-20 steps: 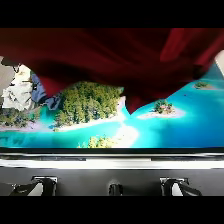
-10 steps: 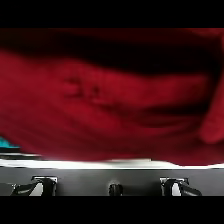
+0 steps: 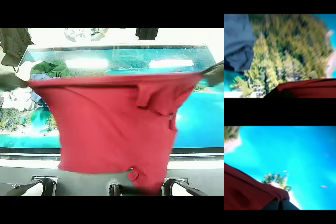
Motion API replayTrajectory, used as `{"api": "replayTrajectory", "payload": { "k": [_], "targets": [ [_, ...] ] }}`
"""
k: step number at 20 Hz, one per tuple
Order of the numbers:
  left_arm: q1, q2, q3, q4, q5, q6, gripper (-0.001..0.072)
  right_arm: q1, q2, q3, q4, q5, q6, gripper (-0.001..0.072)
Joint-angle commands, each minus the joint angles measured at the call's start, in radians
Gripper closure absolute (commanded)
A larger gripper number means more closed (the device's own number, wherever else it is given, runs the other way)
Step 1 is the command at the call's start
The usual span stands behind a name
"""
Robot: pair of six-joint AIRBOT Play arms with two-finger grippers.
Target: Fold the shirts.
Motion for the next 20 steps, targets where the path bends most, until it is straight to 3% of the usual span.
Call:
{"api": "replayTrajectory", "payload": {
  "k": [1, 5, 8, 11, 13, 16, 20],
  "targets": [
    [-0.011, -0.28, -0.071, -0.076, 0.137, 0.023, 0.0681, 0.088, -0.328, -0.038, 0.036, -0.174, 0.118, 0.0674],
    [-0.012, -0.526, 0.069, -0.203, 0.222, 0.02, 0.0681, 0.106, -0.467, -0.038, 0.179, -0.453, 0.176, 0.0673],
    [-0.01, -0.616, 0.171, -0.227, 0.223, 0.02, 0.068, 0.105, -0.47, -0.037, 0.187, -0.568, 0.196, 0.0673],
    [-0.001, -0.621, 0.232, -0.227, 0.135, 0.058, 0.068, 0.105, -0.431, -0.037, 0.169, -0.428, 0.125, 0.0672],
    [0.006, -0.621, 0.261, -0.226, -0.051, 0.115, 0.0679, 0.105, -0.388, -0.037, 0.111, -0.233, 0.064, 0.0672],
    [0.007, -0.622, 0.253, -0.195, -0.288, 0.132, 0.068, 0.105, -0.351, -0.048, -0.063, 0.02, 0.078, 0.0671],
    [0.0, -0.64, 0.158, -0.158, -0.295, 0.076, 0.068, 0.105, -0.361, -0.19, -0.085, -0.003, 0.135, 0.0672]
  ]
}}
